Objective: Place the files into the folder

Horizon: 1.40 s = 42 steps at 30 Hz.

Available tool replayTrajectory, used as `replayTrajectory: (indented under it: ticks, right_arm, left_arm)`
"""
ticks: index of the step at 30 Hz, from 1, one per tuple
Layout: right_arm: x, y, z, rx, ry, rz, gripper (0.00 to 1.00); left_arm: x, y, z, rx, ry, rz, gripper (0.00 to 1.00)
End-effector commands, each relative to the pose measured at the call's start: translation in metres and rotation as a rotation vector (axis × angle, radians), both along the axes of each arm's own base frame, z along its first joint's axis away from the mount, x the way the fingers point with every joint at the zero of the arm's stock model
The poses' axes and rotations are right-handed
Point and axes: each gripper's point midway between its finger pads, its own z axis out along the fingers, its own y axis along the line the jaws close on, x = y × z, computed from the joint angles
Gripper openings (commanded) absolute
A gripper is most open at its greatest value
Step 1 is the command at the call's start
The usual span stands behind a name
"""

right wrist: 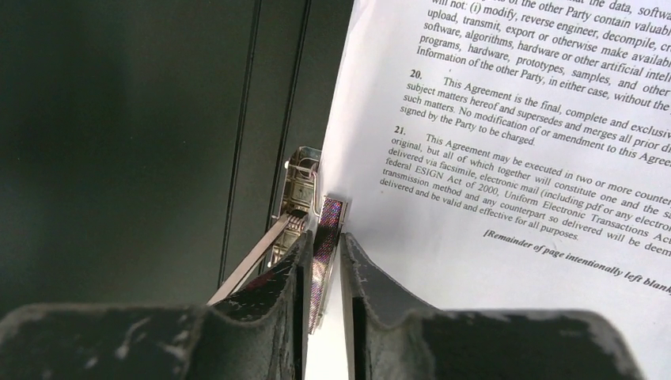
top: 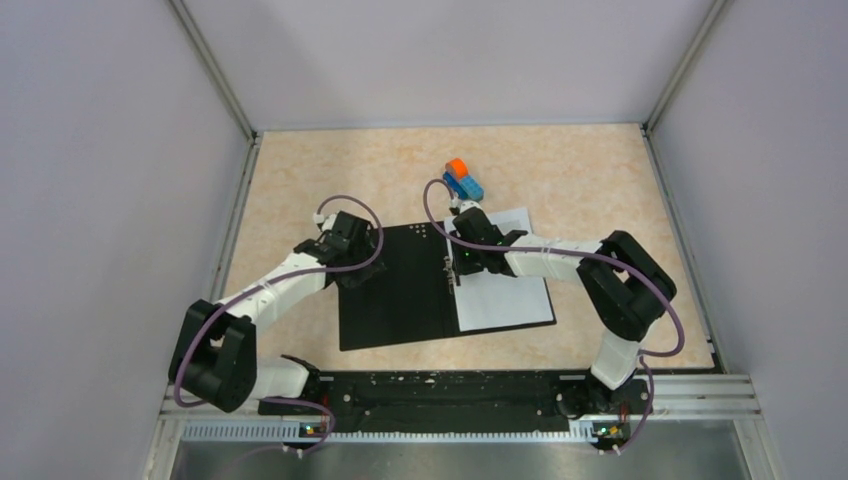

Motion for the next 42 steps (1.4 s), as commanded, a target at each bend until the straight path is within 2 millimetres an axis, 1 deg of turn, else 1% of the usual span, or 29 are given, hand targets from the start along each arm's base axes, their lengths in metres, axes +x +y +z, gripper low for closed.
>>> replayTrajectory:
  ticks: [1, 5, 9, 13, 18, 22, 25, 29, 33, 38, 42]
  right_arm:
    - [-0.005, -0.008, 0.005, -0.038, 0.028, 0.015, 0.21]
    - [0.001, -0.003, 0.013, -0.028, 0.021, 0.013, 0.29]
    - [0.006, 0.003, 0.028, -0.006, 0.004, 0.012, 0.33]
    - [0.011, 0.006, 0.050, 0.021, -0.023, 0.003, 0.34]
    - [0.010, 0.006, 0.075, 0.028, -0.061, -0.012, 0.34]
    - [0.006, 0.007, 0.088, -0.004, -0.088, -0.011, 0.34]
    - [0.001, 0.017, 0.097, -0.025, -0.113, 0.016, 0.33]
    - [-0.006, 0.030, 0.099, -0.070, -0.124, 0.060, 0.29]
    - [-0.009, 0.039, 0.094, -0.121, -0.125, 0.090, 0.25]
    - [-0.010, 0.045, 0.093, -0.193, -0.143, 0.106, 0.21]
    - [-0.009, 0.045, 0.090, -0.249, -0.156, 0.109, 0.20]
  left_arm:
    - [-0.002, 0.024, -0.005, 0.143, -0.029, 0.048, 0.69]
    - [-0.009, 0.028, -0.019, 0.217, -0.009, 0.051, 0.69]
    - [-0.014, 0.027, -0.032, 0.233, 0.012, 0.059, 0.69]
    - [-0.015, 0.025, -0.038, 0.235, 0.023, 0.063, 0.69]
    - [-0.015, 0.025, -0.042, 0.248, 0.035, 0.065, 0.68]
    - [-0.017, 0.024, -0.046, 0.245, 0.043, 0.068, 0.68]
    - [-0.018, 0.024, -0.047, 0.241, 0.044, 0.072, 0.68]
    - [-0.019, 0.024, -0.048, 0.240, 0.048, 0.075, 0.68]
    - [-0.019, 0.023, -0.048, 0.234, 0.048, 0.077, 0.67]
    - [-0.020, 0.022, -0.048, 0.230, 0.052, 0.079, 0.67]
    - [-0.021, 0.023, -0.050, 0.231, 0.056, 0.083, 0.67]
